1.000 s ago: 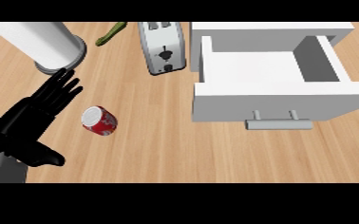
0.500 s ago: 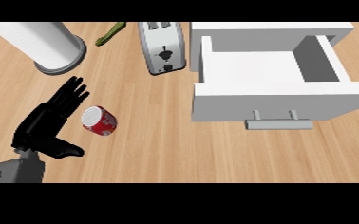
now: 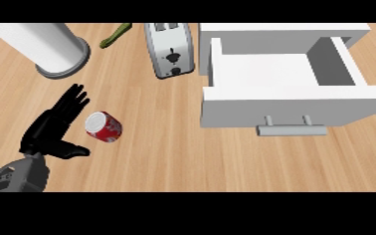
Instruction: Pick up the can, place it into the drawer and close the drawer
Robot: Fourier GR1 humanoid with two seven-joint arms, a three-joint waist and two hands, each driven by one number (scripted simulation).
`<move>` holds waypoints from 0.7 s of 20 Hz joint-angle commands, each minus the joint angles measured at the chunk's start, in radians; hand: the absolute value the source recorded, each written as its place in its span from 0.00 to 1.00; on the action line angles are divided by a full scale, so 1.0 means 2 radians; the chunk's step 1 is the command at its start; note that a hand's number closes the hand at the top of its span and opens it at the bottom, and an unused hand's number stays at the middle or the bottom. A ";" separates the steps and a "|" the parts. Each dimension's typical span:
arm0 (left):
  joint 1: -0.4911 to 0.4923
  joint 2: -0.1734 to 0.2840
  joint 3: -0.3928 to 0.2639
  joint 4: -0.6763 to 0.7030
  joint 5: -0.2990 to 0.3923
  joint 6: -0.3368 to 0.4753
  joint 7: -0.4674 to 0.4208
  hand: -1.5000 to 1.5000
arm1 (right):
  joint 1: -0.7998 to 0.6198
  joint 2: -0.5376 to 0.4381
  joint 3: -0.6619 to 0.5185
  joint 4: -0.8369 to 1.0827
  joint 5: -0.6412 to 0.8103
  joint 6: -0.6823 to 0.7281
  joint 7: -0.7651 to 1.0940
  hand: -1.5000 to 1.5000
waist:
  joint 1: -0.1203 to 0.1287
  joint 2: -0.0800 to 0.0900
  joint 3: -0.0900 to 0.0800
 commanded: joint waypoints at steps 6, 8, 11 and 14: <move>-0.036 0.017 0.002 0.149 -0.041 -0.022 -0.089 0.00 | -0.003 0.029 -0.005 -0.012 0.003 0.015 0.006 0.00 | 0.000 0.000 0.000; -0.051 0.019 -0.004 0.196 -0.065 -0.020 -0.134 0.00 | 0.020 0.039 -0.016 -0.028 0.007 0.033 -0.006 0.00 | -0.002 0.000 0.000; -0.062 0.010 -0.002 0.218 -0.061 -0.018 -0.134 0.00 | -0.004 0.026 -0.020 -0.035 -0.014 0.014 0.026 0.00 | -0.001 0.000 0.000; -0.101 0.028 0.004 0.298 -0.078 -0.028 -0.172 0.00 | 0.001 0.004 -0.041 -0.032 -0.047 0.028 0.033 0.00 | -0.005 0.001 -0.001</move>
